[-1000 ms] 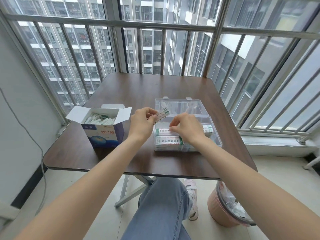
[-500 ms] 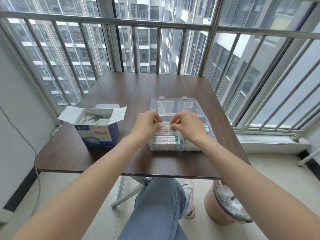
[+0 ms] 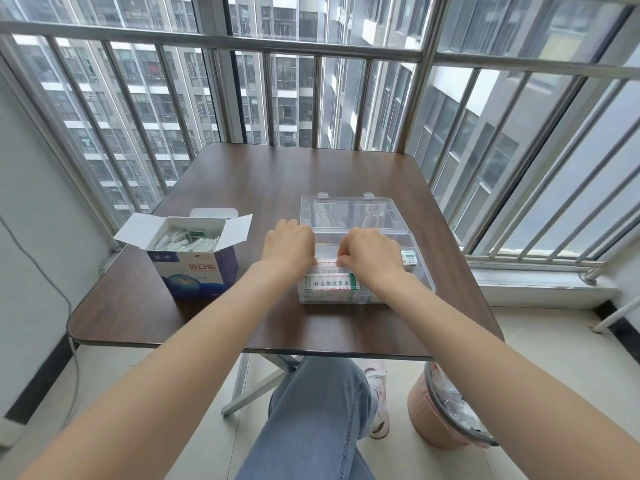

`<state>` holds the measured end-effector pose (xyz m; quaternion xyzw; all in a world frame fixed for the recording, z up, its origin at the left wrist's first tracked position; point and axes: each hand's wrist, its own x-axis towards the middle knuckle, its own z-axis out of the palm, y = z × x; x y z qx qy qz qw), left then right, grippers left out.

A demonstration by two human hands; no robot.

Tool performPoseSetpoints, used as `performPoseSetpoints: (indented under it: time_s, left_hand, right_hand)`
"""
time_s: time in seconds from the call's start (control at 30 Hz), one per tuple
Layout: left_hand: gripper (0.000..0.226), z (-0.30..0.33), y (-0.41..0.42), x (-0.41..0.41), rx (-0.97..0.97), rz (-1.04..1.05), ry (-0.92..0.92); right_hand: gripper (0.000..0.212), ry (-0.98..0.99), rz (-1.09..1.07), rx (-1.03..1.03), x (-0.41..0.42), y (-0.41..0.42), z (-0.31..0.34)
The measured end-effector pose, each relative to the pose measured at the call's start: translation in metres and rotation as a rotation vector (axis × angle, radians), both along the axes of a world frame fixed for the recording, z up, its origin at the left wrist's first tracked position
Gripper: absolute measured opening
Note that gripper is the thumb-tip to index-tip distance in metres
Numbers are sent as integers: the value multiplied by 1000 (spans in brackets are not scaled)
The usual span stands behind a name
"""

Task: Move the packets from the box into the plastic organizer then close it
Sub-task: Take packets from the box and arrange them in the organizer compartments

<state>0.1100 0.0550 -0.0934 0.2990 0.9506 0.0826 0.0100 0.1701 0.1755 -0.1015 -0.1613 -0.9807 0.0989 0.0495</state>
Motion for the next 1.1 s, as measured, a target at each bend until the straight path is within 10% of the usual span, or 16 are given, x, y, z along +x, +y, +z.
performPoseSetpoints:
  time_s: [0.43,0.6,0.8,1.1]
  left_hand:
    - [22,24,-40,38,637,-187,271]
    - [45,34,-94,18,531,21,326]
    - [85,33,-149,-14,-93,95,-27]
    - [81,31,-187,2,155,-103,173]
  right_hand:
    - [24,395,128,-313,16,-26,30]
    - [30,354,359,-274,8,-65,47]
    - [41,120,471,-123,-2,-97,51]
    - [19,457,508,14,8,-115,51]
